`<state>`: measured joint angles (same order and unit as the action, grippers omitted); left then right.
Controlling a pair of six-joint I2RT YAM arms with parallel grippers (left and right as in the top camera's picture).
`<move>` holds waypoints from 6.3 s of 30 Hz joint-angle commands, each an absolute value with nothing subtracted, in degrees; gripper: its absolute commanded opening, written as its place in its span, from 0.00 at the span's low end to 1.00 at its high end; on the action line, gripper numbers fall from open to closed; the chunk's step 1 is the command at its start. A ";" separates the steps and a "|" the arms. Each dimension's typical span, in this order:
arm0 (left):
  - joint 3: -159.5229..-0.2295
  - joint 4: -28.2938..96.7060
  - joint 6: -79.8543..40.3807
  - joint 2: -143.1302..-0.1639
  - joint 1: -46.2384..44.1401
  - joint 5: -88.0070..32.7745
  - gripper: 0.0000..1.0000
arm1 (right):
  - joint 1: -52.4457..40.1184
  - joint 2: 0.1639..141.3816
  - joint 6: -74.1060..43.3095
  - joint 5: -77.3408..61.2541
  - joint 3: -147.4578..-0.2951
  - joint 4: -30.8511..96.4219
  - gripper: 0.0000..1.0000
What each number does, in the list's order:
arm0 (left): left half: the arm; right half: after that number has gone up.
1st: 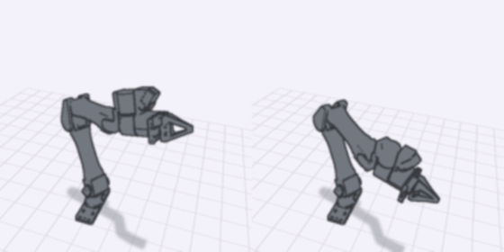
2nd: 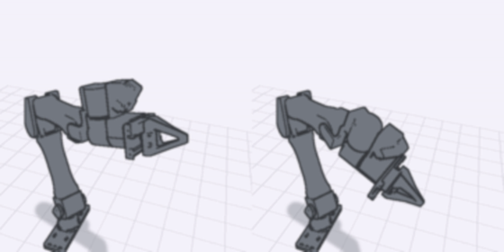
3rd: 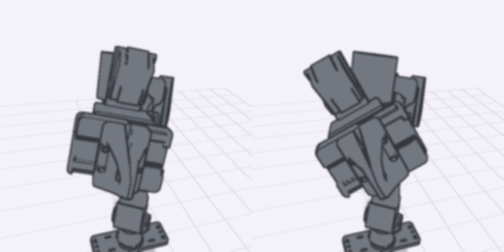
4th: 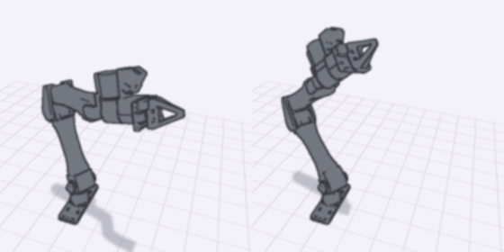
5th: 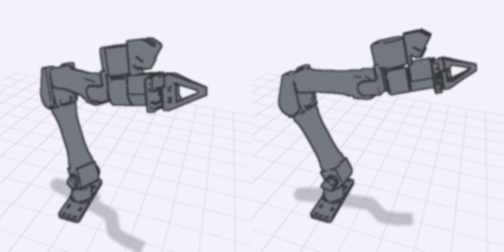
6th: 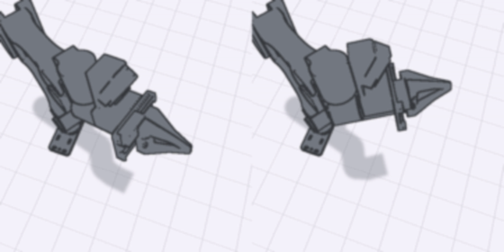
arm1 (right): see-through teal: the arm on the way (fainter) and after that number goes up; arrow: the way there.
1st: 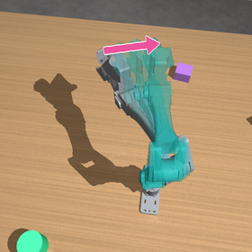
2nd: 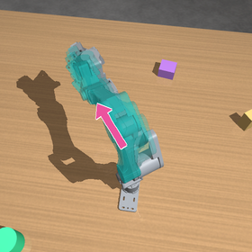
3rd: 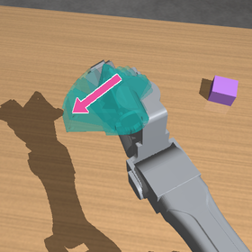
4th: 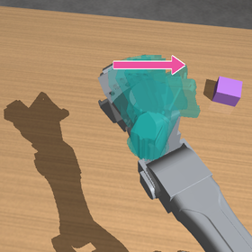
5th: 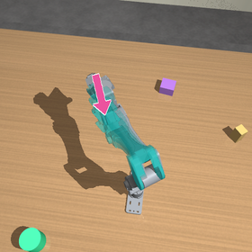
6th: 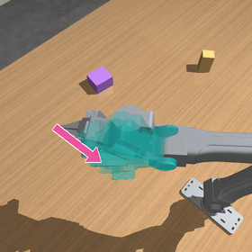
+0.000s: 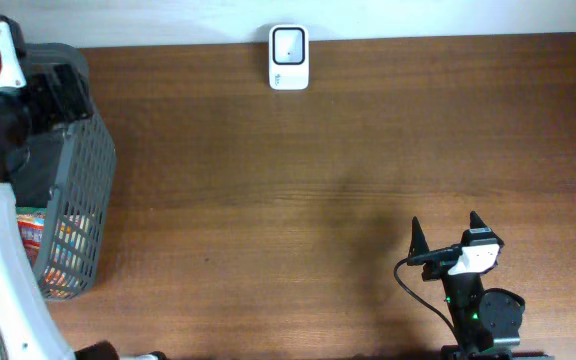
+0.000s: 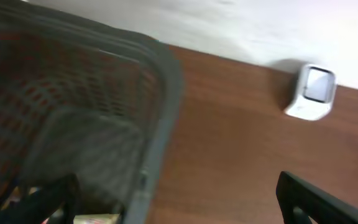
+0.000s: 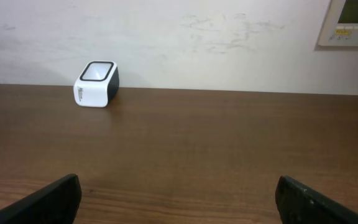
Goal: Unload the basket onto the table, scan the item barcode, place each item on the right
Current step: 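Reach the left gripper into the grey basket and grasp a yellow snack bag, then lift the yellow bag out and drop it on the table centre, then reach the left gripper into the basket and grasp a red snack bag, then carry the red bag out and release it beside the yellow bag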
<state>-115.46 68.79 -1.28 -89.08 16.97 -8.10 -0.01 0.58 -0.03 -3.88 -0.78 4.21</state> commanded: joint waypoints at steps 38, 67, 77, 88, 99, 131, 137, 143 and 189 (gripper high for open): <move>-91.74 70.89 -26.81 -107.39 33.19 8.86 0.99 | -0.32 0.21 -0.45 -3.38 -0.32 4.29 0.98; -100.66 58.00 -26.22 -74.87 30.79 -23.40 0.00 | -0.32 0.19 -0.45 -3.38 -0.32 4.29 0.98; -100.55 45.12 -16.25 -90.76 -21.45 -11.66 0.00 | -0.32 0.21 -0.45 -3.38 -0.32 4.29 0.98; -101.78 38.30 -4.64 -119.20 -31.29 -11.55 0.99 | -0.32 0.21 -0.45 -3.38 -0.32 4.29 0.98; -113.01 69.69 -4.64 -92.38 -18.44 -3.55 0.99 | -0.32 0.21 -0.45 -3.38 -0.32 4.29 0.98; -98.39 74.70 -26.30 -105.97 34.11 13.50 0.99 | -0.32 0.19 -0.45 -3.38 -0.32 4.29 0.98; -82.98 64.27 -25.61 -106.04 34.96 15.05 0.99 | -0.32 0.19 -0.45 -3.38 -0.32 4.29 0.98; -76.29 49.95 -20.80 -106.08 34.96 19.35 0.91 | -0.32 0.21 -0.45 -3.36 -0.32 4.29 0.98; -87.05 23.79 -11.66 -117.40 -31.73 3.90 0.25 | -0.32 0.19 -0.45 -3.38 -0.32 4.29 0.98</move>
<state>-86.48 25.89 -12.38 -115.61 -31.75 0.25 -0.01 0.56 -0.03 -3.88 -0.80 4.21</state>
